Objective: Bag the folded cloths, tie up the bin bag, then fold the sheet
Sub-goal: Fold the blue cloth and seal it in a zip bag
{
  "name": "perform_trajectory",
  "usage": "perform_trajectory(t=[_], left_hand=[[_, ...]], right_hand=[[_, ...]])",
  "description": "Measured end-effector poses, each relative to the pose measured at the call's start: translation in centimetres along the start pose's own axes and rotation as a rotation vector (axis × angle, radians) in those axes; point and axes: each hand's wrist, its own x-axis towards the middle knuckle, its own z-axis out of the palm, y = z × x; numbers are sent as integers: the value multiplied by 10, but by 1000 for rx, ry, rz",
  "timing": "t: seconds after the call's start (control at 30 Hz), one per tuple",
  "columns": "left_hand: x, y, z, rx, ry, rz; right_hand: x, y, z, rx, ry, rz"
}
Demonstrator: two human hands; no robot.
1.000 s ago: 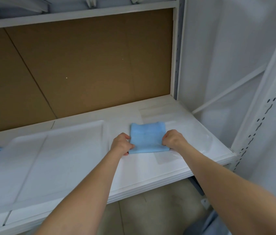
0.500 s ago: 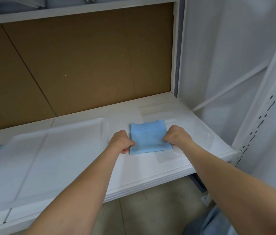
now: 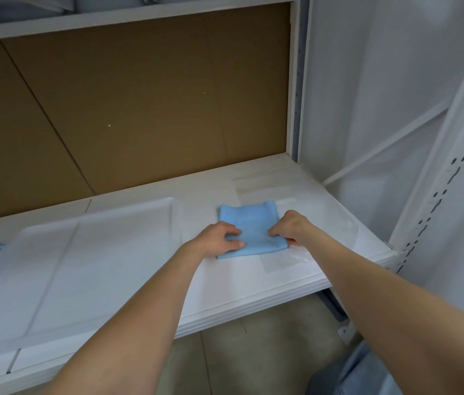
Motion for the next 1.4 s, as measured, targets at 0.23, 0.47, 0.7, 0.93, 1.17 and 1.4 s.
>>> perform_trajectory(t=[0.23, 0.47, 0.7, 0.93, 1.17, 1.4], left_hand=[[-5, -6, 4, 26, -39, 10], [-5, -10, 9, 85, 73, 46], [-7, -7, 7, 91, 84, 30], [-4, -3, 3, -52, 128, 10], [-5, -7, -2, -303, 188, -14], [1, -20, -6, -298, 108, -85]], right_hand=[[1, -1, 0, 268, -11, 13], [0, -1, -1, 405, -4, 50], [-5, 7, -4, 82, 108, -64], [-9, 8, -6, -106, -103, -435], [-1, 15, 1, -282, 102, -424], [10, 14, -6, 16, 35, -426]])
